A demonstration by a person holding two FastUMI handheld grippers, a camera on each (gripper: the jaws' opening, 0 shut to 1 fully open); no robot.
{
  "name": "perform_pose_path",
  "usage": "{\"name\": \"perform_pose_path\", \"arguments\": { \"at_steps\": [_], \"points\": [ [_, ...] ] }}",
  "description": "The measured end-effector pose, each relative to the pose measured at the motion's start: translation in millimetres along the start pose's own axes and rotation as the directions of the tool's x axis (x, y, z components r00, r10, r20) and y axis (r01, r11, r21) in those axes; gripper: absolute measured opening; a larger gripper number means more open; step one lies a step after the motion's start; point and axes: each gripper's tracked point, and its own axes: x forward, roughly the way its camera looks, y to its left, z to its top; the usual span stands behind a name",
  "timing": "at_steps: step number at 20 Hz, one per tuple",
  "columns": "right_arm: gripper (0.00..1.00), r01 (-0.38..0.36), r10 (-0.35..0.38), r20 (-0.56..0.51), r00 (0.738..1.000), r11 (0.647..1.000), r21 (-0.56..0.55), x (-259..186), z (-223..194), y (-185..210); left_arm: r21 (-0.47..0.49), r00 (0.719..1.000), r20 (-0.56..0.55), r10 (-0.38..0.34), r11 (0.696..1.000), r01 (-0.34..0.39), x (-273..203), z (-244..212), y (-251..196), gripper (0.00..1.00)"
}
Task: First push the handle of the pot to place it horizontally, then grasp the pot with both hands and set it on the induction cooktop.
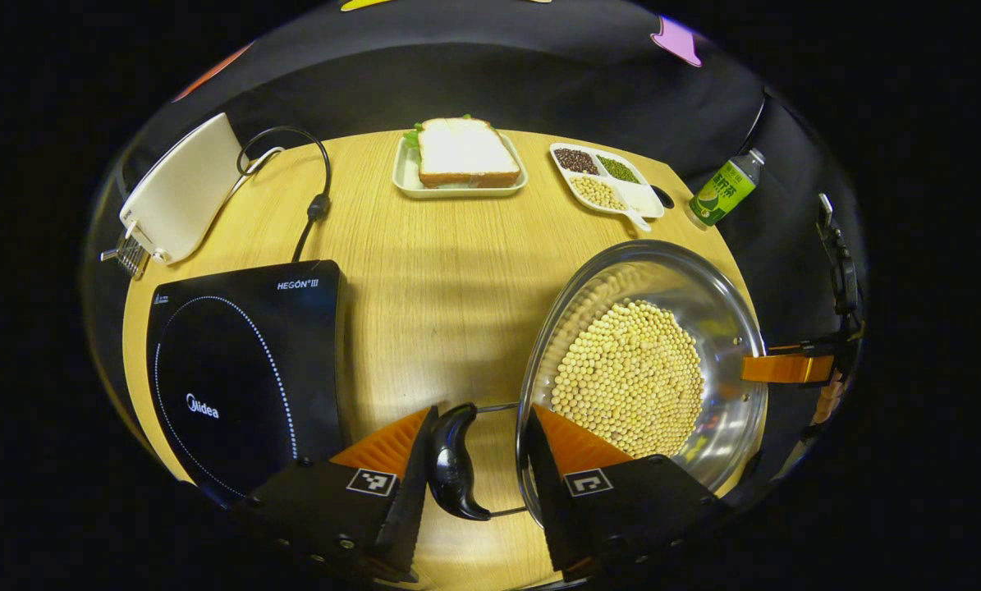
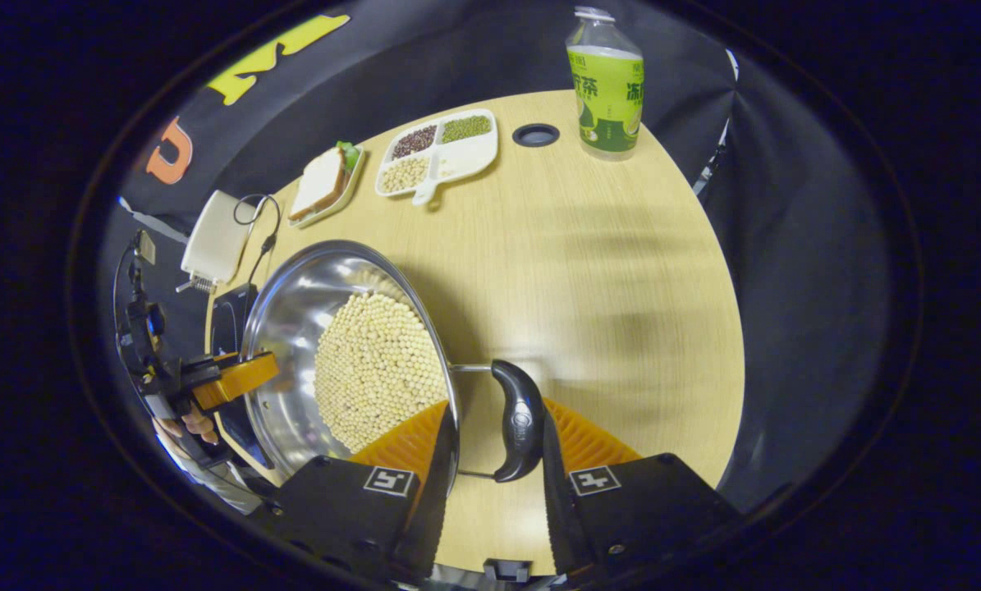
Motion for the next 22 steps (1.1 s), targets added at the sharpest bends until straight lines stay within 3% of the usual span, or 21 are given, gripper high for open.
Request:
{"name": "perform_pose_path", "arguments": {
  "at_steps": [8, 14, 22],
  "points": [
    [0.53, 0.019, -0.016, 0.069, 0.997, 0.999, -0.038, -51, -9, 44, -0.007, 0.997, 0.075, -0.017, 1.000, 0.017, -9, 2, 10, 0.59],
    [0.53, 0.027, -0.014, 0.116, 0.993, 0.993, -0.112, -78, -19, 122, -0.038, 0.992, 0.129, -0.005, 0.999, 0.010, -17, 1, 16, 0.59],
    [0.53, 0.023, 0.002, 0.113, 0.994, 0.977, -0.213, -59, -30, 241, -0.102, 0.991, 0.133, 0.027, 0.995, -0.013, -25, -2, 29, 0.59]
  ]
}}
